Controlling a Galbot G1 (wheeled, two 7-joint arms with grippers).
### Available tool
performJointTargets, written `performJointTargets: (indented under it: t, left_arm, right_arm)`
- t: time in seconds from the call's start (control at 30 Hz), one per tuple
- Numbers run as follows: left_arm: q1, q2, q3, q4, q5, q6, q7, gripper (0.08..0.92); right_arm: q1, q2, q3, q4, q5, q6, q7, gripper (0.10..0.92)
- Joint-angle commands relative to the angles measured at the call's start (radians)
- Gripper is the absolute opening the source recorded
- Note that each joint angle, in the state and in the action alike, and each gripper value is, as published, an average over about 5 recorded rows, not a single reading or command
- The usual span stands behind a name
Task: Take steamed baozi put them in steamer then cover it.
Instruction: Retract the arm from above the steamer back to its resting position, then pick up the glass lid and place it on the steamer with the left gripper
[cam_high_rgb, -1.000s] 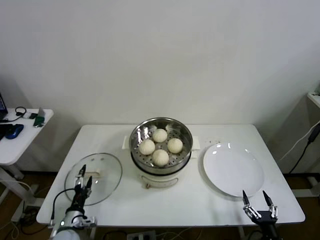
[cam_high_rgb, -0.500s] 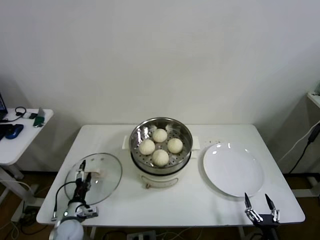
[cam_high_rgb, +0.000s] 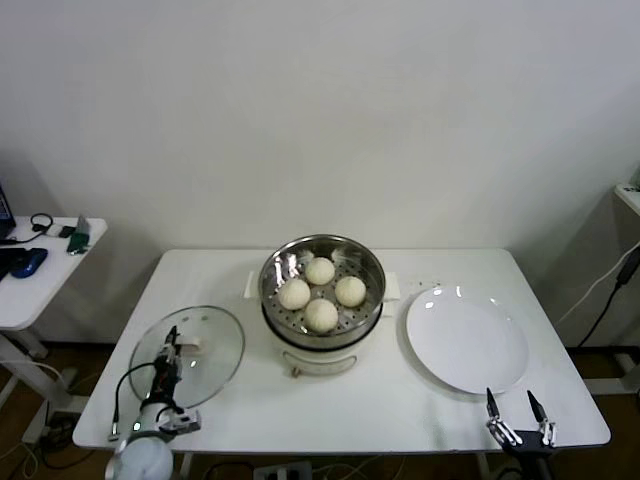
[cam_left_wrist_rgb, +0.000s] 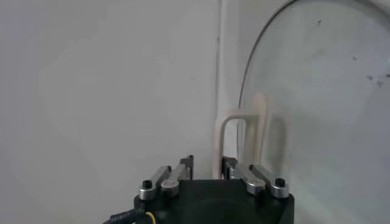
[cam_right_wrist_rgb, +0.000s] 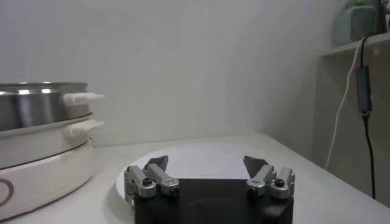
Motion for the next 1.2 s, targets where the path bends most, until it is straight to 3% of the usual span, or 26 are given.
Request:
performJointTargets:
  t: [0.03, 0.27, 0.57, 0.77, 0.93, 1.2]
  left_arm:
    - [-0.004, -0.006, 0.0, -0.017, -0.006, 0.005, -0.006, 0.307]
    - [0.021, 0.042, 0.006, -0.193, -0.09, 0.055, 0.058, 0.144]
    - [0.04, 0.248, 0.016, -0.54, -0.316, 0.3, 0.276, 0.14]
    - [-0.022, 0.355, 0.093, -0.692, -0.377, 0.499, 0.355, 0.14]
    - [-0.101, 0.339, 0.247, -0.751, -0.329, 0.607, 0.399, 0.14]
    - [-0.244, 0.193, 0.523, -0.727, -0.062, 0.669, 0.511, 0.14]
  right_arm:
    - [-0.001, 0.005, 0.005, 0.0, -0.008, -0.002, 0.004, 0.823]
    - [-0.003, 0.01, 0.023, 0.01, -0.038, -0.027, 0.03, 0.823]
    - [0.014, 0.034, 0.054, 0.024, -0.138, -0.084, 0.093, 0.823]
    - [0.012, 0.027, 0.052, 0.047, -0.142, -0.13, 0.071, 0.823]
    - [0.003, 0.02, 0.047, 0.068, -0.142, -0.143, 0.039, 0.823]
    - [0.009, 0.018, 0.041, 0.078, -0.143, -0.144, 0.031, 0.823]
